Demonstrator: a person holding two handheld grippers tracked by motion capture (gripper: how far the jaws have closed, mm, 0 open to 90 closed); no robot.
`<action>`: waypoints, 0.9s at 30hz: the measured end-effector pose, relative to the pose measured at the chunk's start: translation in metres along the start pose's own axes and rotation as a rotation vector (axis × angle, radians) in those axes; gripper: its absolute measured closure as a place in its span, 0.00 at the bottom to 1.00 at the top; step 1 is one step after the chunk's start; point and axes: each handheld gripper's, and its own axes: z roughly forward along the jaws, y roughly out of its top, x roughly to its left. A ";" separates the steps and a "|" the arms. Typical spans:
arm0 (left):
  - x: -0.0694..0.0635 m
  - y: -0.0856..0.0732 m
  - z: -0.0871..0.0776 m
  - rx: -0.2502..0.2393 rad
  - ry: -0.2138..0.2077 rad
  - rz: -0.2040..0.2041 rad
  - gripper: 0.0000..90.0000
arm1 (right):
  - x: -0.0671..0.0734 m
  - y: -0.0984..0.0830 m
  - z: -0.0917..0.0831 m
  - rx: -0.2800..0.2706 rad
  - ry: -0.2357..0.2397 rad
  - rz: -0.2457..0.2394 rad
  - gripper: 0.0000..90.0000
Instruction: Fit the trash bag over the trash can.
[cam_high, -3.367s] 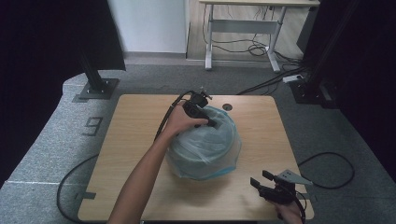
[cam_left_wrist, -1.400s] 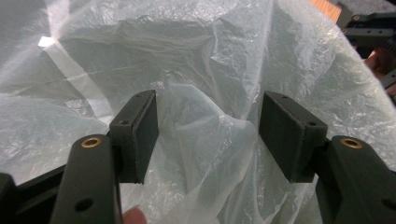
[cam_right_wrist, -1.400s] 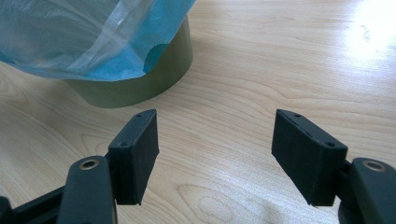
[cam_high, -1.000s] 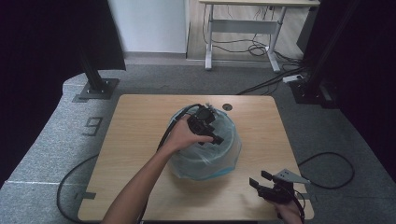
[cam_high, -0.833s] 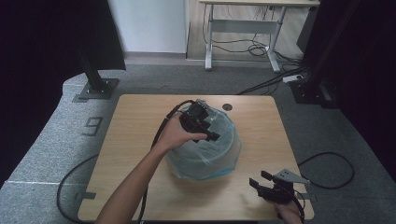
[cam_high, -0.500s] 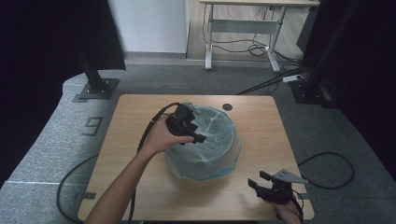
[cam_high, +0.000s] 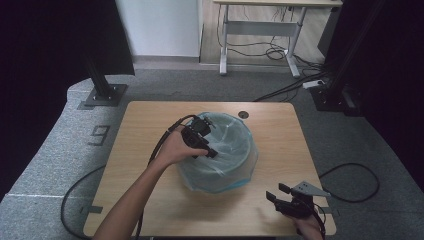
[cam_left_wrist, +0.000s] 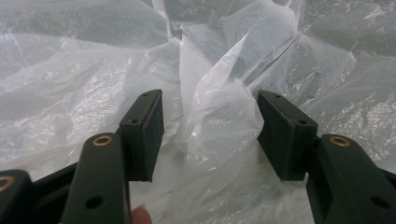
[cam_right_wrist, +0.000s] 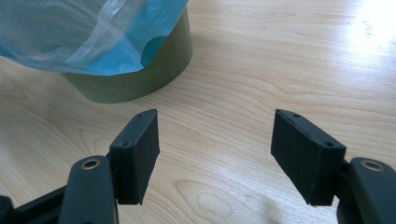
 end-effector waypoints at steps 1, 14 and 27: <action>0.000 0.000 0.000 -0.006 -0.002 -0.001 0.47 | 0.000 0.000 0.000 0.001 0.000 0.000 0.35; 0.008 -0.007 -0.030 -0.188 -0.020 -0.020 0.46 | 0.000 -0.001 0.002 0.008 0.000 0.001 0.35; 0.030 -0.005 -0.010 -0.104 0.012 -0.081 0.46 | -0.001 -0.001 0.001 0.009 -0.001 0.003 0.35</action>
